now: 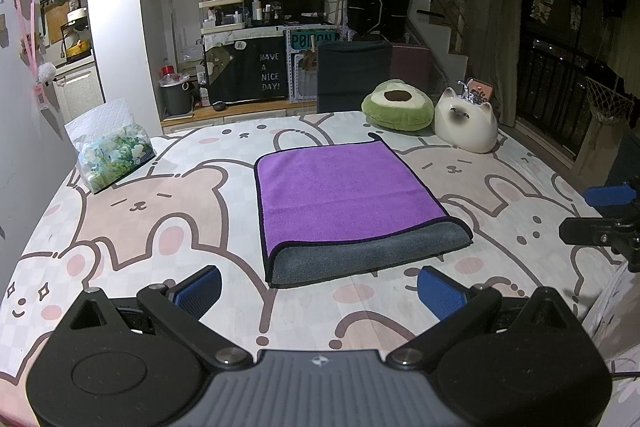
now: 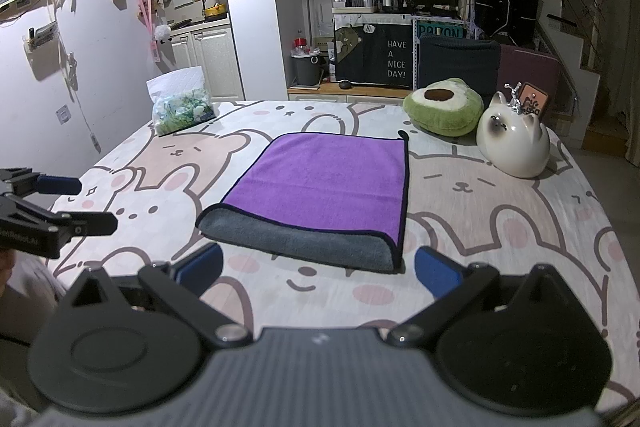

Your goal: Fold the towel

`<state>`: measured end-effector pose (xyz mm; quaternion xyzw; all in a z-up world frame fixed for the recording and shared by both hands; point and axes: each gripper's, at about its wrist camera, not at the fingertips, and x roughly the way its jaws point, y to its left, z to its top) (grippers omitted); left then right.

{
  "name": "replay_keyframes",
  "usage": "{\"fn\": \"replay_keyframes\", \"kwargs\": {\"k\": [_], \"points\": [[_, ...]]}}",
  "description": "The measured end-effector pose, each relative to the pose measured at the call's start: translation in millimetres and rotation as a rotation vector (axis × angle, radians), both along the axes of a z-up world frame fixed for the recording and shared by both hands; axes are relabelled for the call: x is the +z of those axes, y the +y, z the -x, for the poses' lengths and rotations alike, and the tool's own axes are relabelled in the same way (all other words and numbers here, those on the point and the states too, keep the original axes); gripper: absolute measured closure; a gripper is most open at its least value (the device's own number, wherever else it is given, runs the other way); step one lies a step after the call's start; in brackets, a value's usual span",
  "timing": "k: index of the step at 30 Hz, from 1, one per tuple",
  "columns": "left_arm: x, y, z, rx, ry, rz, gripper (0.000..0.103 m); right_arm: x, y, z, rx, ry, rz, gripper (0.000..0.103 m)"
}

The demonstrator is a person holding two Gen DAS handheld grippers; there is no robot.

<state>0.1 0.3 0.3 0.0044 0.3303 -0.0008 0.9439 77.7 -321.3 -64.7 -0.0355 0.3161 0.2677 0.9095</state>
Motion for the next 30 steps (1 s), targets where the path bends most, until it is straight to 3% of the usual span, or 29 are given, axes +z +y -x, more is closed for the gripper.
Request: {"fn": "replay_keyframes", "kwargs": {"k": [21, 30], "points": [[7, 6, -26, 0.027, 0.004, 0.046, 0.000, 2, -5, -12, -0.016, 0.020, -0.041, 0.000], [3, 4, -49, 0.020, 0.011, 0.016, 0.000, 3, -4, -29, -0.006, 0.004, -0.030, 0.000]]}}
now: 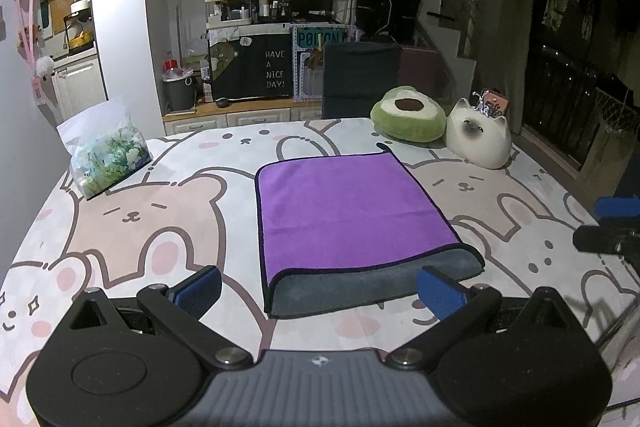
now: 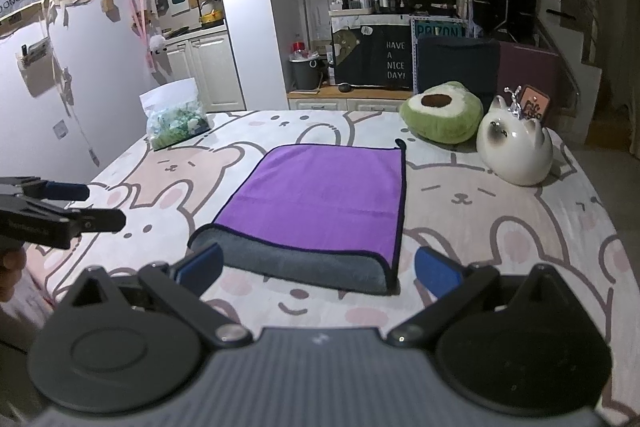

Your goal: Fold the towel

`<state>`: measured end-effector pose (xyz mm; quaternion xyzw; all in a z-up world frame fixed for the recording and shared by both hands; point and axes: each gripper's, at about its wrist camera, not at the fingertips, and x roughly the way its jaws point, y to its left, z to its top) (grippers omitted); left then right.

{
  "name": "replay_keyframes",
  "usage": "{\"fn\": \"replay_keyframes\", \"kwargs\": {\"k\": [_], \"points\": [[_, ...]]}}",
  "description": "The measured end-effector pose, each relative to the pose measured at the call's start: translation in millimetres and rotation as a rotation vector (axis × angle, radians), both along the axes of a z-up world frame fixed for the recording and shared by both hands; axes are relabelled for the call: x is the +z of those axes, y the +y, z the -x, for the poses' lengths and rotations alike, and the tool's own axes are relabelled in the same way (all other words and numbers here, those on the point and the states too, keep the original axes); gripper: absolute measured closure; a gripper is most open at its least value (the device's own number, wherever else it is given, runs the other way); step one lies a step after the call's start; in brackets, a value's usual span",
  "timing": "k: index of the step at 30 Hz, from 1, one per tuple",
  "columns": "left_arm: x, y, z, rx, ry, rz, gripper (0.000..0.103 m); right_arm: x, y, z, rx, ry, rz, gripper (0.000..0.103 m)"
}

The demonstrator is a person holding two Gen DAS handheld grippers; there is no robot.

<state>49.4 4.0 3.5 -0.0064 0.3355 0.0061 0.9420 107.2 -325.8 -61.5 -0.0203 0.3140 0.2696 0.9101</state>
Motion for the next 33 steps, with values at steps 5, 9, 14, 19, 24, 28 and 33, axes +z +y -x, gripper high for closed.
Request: {"fn": "replay_keyframes", "kwargs": {"k": [5, 9, 14, 19, 24, 28, 33], "points": [[-10, 2, -12, -0.011, 0.019, 0.009, 0.000, -2, 4, -8, 0.006, -0.043, 0.038, 0.000], [-17, 5, -21, -0.022, 0.020, 0.012, 0.000, -5, 5, -17, 0.036, -0.072, 0.060, 0.000], [-25, 11, -35, -0.031, 0.013, 0.011, 0.000, -13, 8, -31, 0.076, -0.069, 0.083, 0.000], [-37, 16, -54, -0.055, 0.028, 0.001, 0.001, -20, 11, -46, 0.094, -0.050, 0.096, 0.000], [-53, 25, -69, -0.066, 0.057, 0.022, 0.001, -34, 17, -64, 0.100, -0.017, 0.112, 0.000], [-65, 32, -78, -0.082, 0.082, 0.042, 0.002, -46, 18, -78, 0.100, 0.007, 0.119, 0.000], [-80, 40, -91, -0.114, 0.103, 0.044, 0.008, -64, 18, -91, 0.118, 0.002, 0.137, 0.000]]}}
